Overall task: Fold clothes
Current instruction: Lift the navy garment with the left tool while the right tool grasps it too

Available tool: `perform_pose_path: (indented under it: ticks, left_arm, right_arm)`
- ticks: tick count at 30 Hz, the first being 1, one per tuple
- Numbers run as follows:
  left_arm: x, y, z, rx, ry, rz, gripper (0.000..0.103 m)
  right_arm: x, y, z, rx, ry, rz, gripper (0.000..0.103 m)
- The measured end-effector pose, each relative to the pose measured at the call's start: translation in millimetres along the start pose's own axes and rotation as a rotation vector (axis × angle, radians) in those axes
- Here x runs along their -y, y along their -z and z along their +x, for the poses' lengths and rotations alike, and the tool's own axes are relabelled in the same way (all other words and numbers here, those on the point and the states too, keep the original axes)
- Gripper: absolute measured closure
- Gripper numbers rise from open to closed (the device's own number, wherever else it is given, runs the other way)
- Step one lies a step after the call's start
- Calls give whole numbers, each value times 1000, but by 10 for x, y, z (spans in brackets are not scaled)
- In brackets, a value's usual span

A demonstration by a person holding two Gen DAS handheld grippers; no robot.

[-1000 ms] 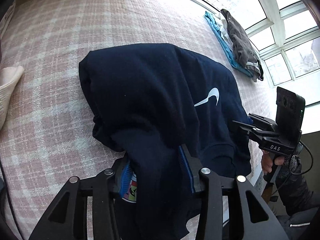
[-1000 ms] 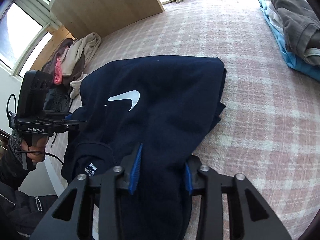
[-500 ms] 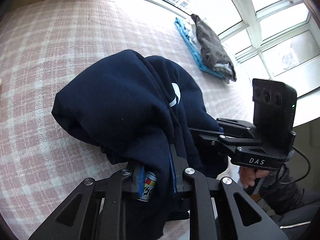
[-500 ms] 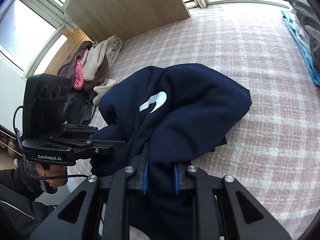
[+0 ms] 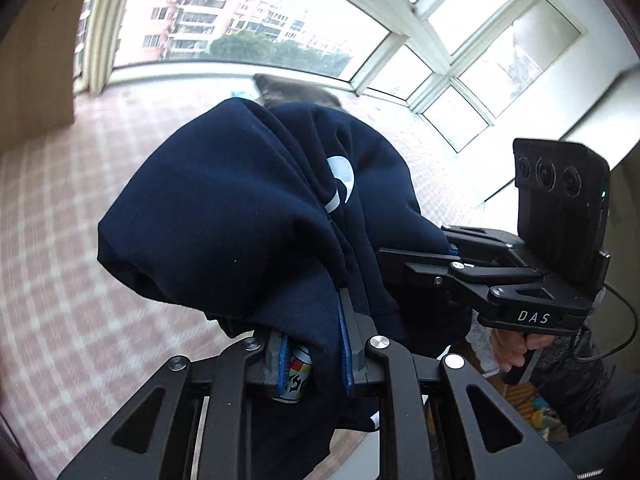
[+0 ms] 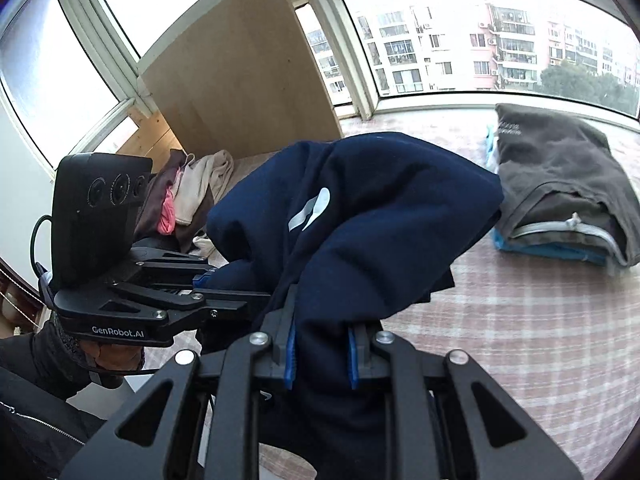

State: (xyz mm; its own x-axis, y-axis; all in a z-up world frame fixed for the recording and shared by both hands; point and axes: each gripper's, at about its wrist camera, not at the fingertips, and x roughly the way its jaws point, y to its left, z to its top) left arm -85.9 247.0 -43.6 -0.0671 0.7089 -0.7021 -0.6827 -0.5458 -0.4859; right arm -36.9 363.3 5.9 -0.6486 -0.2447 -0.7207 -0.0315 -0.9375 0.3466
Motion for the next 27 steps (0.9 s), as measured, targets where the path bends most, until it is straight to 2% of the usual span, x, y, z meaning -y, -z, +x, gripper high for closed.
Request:
perform_pose_path:
  ticks: [6, 9, 13, 18, 24, 27]
  left_arm:
    - [450, -773, 487, 39, 4, 24, 85]
    - [719, -1206, 799, 45, -51, 90, 85]
    - [896, -1774, 1273, 25, -109, 122, 85]
    - [798, -2277, 1811, -12, -151, 118, 85]
    - [523, -2594, 2375, -52, -190, 70, 85]
    - [274, -2665, 2493, -66, -209, 33, 85]
  right_arm:
    - [708, -416, -420, 52, 58, -21, 85]
    - [1106, -666, -499, 54, 98, -50, 85]
    - [1650, -998, -462, 46, 138, -53, 85]
    - [2332, -1304, -258, 20, 136, -38, 85]
    - [2882, -1553, 239, -53, 129, -53, 85]
    - [3194, -1576, 421, -108, 151, -29, 85]
